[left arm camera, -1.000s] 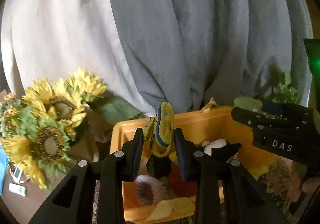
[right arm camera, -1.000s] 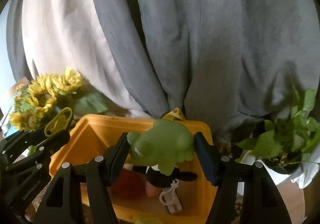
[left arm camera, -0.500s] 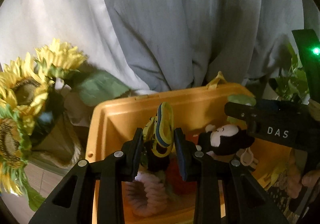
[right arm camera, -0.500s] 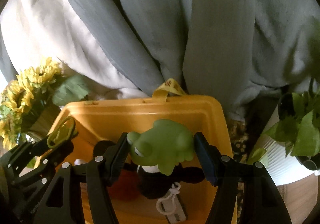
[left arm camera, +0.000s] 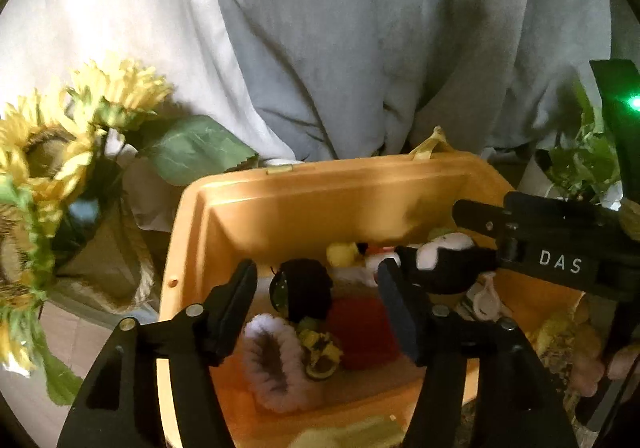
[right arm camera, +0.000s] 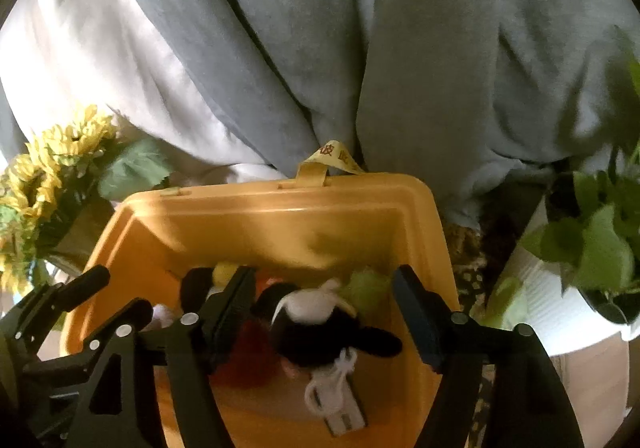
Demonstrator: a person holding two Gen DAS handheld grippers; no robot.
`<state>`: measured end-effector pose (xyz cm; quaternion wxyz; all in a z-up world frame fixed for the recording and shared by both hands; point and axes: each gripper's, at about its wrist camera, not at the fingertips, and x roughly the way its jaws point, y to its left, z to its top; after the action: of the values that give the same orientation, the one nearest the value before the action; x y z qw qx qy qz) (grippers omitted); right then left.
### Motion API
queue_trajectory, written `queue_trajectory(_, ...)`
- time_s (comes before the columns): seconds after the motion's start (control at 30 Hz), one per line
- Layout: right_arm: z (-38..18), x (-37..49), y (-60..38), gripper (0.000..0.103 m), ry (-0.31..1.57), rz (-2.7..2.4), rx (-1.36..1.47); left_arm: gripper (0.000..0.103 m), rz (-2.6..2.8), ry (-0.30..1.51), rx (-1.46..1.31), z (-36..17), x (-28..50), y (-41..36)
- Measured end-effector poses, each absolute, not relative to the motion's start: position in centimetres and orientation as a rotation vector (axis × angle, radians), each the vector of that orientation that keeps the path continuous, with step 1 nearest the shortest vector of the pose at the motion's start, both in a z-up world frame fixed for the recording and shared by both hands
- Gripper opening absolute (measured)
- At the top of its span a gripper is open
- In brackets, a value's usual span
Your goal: Organize soft objects
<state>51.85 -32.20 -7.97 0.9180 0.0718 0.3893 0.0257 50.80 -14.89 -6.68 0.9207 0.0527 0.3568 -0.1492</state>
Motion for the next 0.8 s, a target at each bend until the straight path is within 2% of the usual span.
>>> queue_trajectory(0.1,-7.1,50.2,-31.9,0.076,0.786,0.063,0.146,0.072,-0.305,0.714,0.102,-5.7,49.7,-14.7)
queue_trajectory(0.17,-6.2,48.8,-31.8,0.076,0.762,0.057,0.142,0.073,-0.298,0.69,0.104,-4.7,48.3,-14.4)
queue_trajectory(0.33,-3.7,44.2,-31.1,0.076,0.672,0.012,0.096,0.083,-0.243,0.61,0.099,-2.2,44.1,-13.4)
queue_trajectory(0.67,-0.8,34.8,-30.0,0.076,0.538,-0.004,0.055,0.093,-0.113,0.482,0.082,1.3,35.3,-11.5)
queue_trajectory(0.8,-0.3,31.1,-29.7,0.084,0.498,-0.017,0.072,0.097,-0.076,0.434,0.089,2.3,31.9,-11.2)
